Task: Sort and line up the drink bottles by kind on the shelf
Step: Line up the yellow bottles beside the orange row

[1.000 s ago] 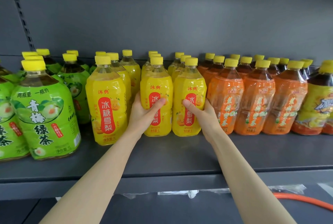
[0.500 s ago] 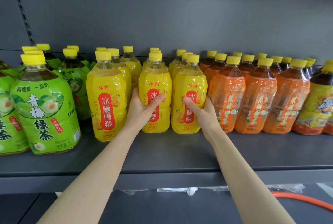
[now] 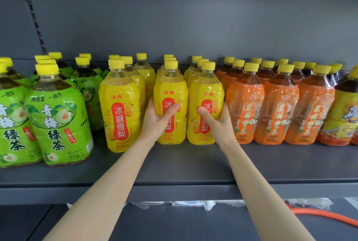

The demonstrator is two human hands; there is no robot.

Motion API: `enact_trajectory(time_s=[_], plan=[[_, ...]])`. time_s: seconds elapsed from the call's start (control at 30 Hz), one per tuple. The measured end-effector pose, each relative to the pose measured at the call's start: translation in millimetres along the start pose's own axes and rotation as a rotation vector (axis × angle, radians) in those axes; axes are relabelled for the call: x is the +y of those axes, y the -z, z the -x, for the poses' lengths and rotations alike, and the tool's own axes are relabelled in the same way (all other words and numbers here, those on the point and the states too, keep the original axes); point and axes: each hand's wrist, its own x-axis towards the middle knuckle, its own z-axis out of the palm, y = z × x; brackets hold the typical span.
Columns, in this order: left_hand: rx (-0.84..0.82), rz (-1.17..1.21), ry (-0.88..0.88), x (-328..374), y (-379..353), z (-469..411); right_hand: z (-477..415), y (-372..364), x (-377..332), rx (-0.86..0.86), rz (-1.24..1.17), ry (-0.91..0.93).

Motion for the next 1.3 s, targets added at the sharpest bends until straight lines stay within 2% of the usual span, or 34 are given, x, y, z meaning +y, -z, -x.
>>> enact_trajectory(time_s=[0.2, 0.33, 0.47, 0.57, 0.63, 0.7, 0.77, 0.83, 1.0, 1.13, 1.3], plan=[[-0.008, -0.039, 0.018, 1.4, 1.2, -0.7, 3.2, -1.3, 0.0, 0.04, 0.071, 0.024], [0.058, -0.138, 0.028, 6.9, 1.6, 5.5, 10.9, -3.5, -7.9, 0.127, 0.181, 0.054], [0.075, -0.32, -0.066, 13.4, 9.7, 33.2, 23.6, -5.2, -14.3, 0.207, 0.295, 0.142], [0.199, -0.378, -0.207, 16.2, 27.9, 60.5, 41.2, -14.2, -17.3, 0.308, 0.452, 0.309], [0.339, -0.397, -0.293, 15.9, 44.9, 72.5, 50.3, -25.0, -19.5, 0.325, 0.444, 0.399], [0.468, -0.428, -0.347, 14.0, 60.2, 78.9, 56.3, -38.7, -23.3, 0.237, 0.351, 0.389], [0.529, -0.468, -0.332, 13.0, 70.9, 79.3, 59.8, -56.2, -25.7, 0.128, 0.306, 0.337], [0.486, -0.434, -0.239, 11.7, 77.8, 73.0, 62.2, -75.7, -24.6, 0.043, 0.293, 0.297], [0.186, -0.141, 0.023, -1.3, 100.7, 41.6, 60.5, -122.7, -20.1, -0.092, 0.23, 0.186], [0.076, -0.103, -0.023, -10.7, 115.4, 31.3, 59.6, -149.0, -20.0, -0.14, 0.193, 0.103], [-0.096, 0.009, -0.003, -16.3, 123.2, 36.4, 68.6, -159.9, -16.6, -0.05, 0.185, 0.104]])
